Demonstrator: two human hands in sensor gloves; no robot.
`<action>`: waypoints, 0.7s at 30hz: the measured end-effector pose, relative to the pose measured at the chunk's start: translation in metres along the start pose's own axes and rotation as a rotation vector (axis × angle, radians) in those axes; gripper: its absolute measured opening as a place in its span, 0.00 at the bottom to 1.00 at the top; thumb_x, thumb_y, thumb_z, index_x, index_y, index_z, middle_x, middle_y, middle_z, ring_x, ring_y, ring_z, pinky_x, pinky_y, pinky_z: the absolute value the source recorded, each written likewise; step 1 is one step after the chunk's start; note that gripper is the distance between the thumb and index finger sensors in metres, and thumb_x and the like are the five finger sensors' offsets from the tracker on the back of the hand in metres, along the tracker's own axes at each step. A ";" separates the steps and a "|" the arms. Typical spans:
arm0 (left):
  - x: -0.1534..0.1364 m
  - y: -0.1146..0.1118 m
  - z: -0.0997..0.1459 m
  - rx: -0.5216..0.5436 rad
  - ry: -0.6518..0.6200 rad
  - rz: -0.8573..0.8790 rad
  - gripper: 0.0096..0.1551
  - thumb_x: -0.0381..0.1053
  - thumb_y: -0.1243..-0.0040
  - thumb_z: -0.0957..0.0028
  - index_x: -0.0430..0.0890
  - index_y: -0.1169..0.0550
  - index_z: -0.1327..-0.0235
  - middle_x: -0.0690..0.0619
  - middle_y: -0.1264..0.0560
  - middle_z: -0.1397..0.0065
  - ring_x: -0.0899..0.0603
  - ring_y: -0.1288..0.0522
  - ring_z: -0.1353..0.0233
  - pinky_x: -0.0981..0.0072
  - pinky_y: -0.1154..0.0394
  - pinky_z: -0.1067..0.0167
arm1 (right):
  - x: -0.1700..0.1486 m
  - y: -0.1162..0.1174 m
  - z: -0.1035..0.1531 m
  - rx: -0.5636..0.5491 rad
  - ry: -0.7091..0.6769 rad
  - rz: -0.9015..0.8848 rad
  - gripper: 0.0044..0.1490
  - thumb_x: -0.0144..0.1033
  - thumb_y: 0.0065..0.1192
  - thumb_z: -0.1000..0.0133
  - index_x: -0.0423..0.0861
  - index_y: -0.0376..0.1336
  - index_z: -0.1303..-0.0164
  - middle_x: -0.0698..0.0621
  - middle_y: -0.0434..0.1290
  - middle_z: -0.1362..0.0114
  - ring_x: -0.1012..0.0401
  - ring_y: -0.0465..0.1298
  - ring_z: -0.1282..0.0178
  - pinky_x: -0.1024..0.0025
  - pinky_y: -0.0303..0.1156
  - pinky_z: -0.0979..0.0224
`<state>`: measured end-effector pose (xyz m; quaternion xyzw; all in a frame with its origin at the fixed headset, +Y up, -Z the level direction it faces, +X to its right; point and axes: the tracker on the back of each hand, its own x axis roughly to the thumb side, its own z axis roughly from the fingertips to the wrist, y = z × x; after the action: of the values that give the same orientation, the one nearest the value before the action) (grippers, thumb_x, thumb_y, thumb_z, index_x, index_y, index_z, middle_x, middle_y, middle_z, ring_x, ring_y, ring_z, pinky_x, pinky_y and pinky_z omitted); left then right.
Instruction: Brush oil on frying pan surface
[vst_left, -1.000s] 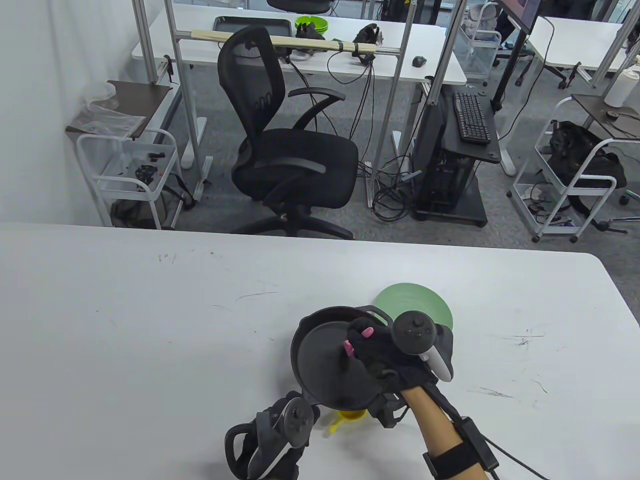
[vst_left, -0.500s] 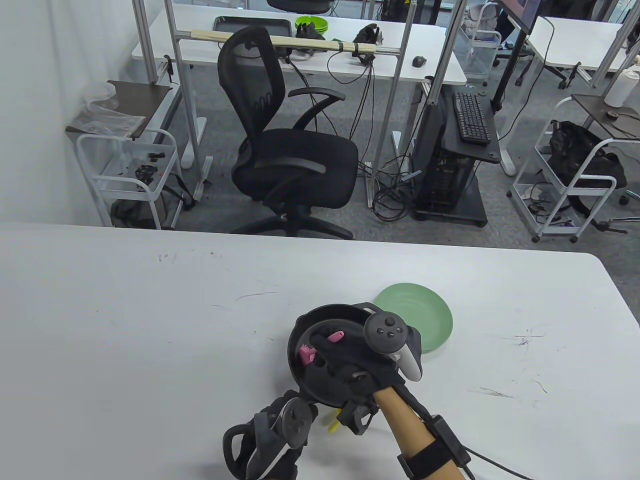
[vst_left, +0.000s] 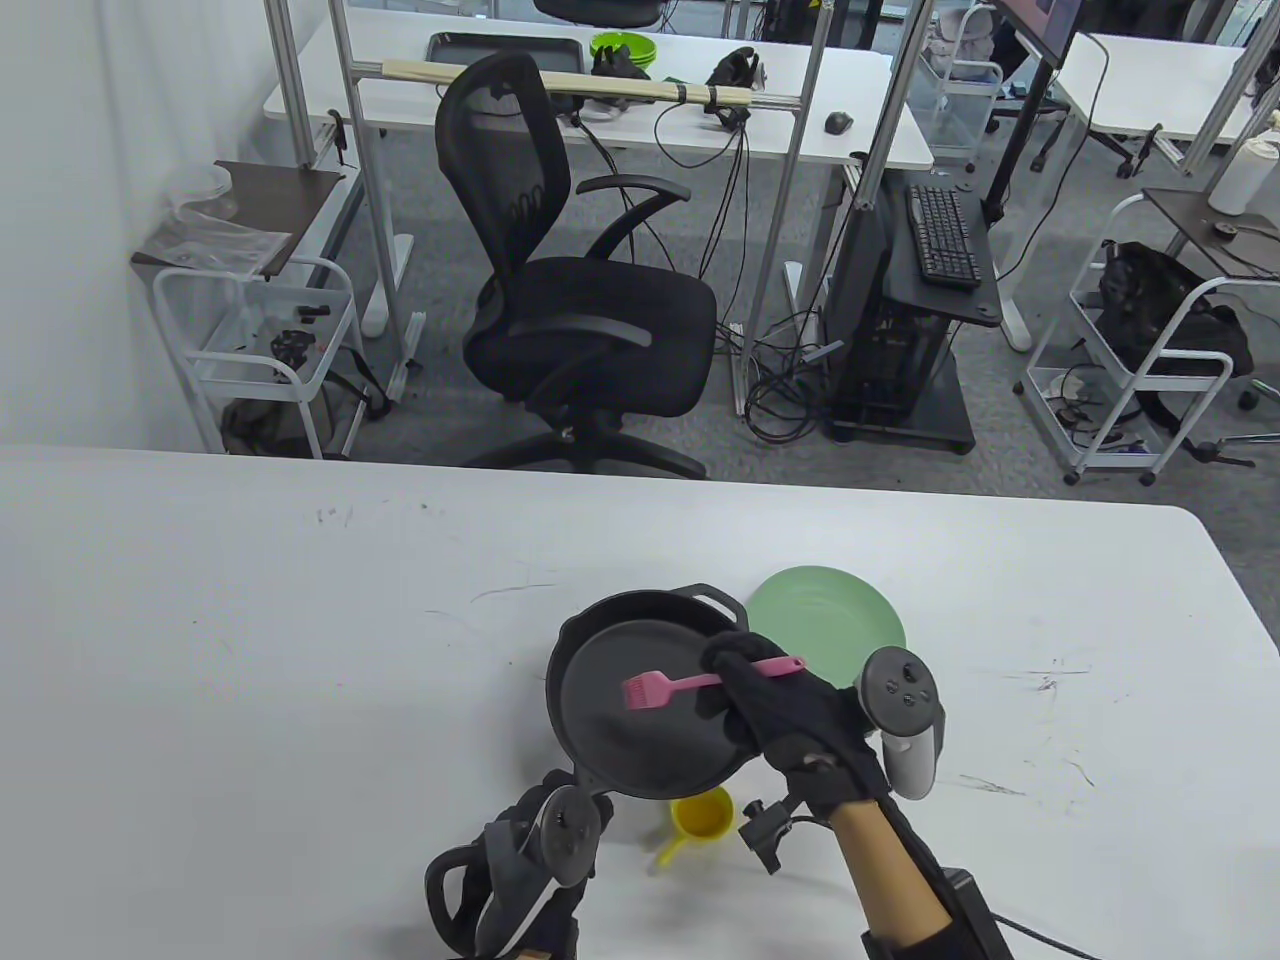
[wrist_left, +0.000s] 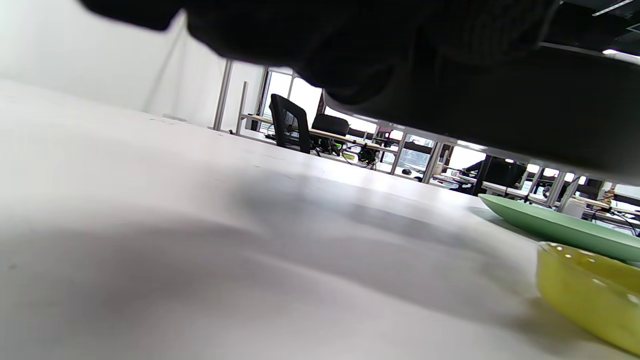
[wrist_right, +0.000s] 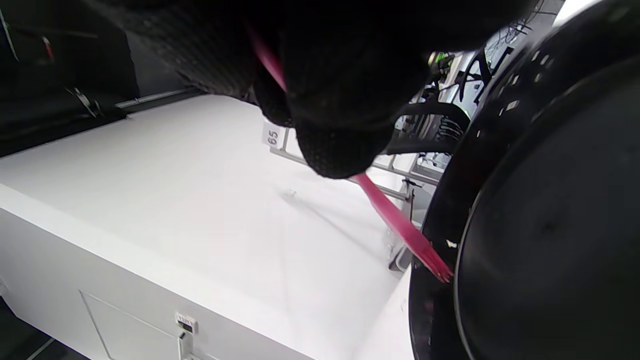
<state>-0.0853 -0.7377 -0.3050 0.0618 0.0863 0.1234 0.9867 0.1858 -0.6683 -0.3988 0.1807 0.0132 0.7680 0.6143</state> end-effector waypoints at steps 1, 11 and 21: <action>-0.001 0.000 -0.001 -0.001 0.005 -0.001 0.35 0.67 0.42 0.48 0.42 0.19 0.41 0.55 0.15 0.64 0.52 0.18 0.72 0.59 0.19 0.72 | -0.001 -0.005 0.005 -0.013 -0.004 -0.010 0.26 0.50 0.59 0.33 0.47 0.66 0.31 0.39 0.82 0.48 0.61 0.80 0.67 0.74 0.78 0.66; -0.011 -0.003 -0.007 -0.008 0.055 -0.016 0.35 0.67 0.42 0.48 0.42 0.19 0.41 0.55 0.15 0.64 0.52 0.18 0.72 0.59 0.19 0.72 | -0.041 -0.045 0.033 -0.148 0.028 -0.081 0.25 0.51 0.59 0.33 0.45 0.69 0.36 0.41 0.83 0.56 0.65 0.79 0.72 0.77 0.77 0.72; -0.015 -0.008 -0.009 -0.011 0.077 -0.073 0.35 0.66 0.41 0.48 0.42 0.19 0.41 0.55 0.15 0.64 0.51 0.18 0.72 0.59 0.19 0.72 | -0.072 -0.031 0.033 -0.011 0.140 0.061 0.25 0.51 0.59 0.33 0.45 0.69 0.37 0.41 0.83 0.58 0.65 0.79 0.73 0.77 0.77 0.73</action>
<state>-0.0995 -0.7479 -0.3123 0.0482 0.1255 0.0900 0.9868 0.2374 -0.7351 -0.3945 0.1235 0.0462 0.7972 0.5892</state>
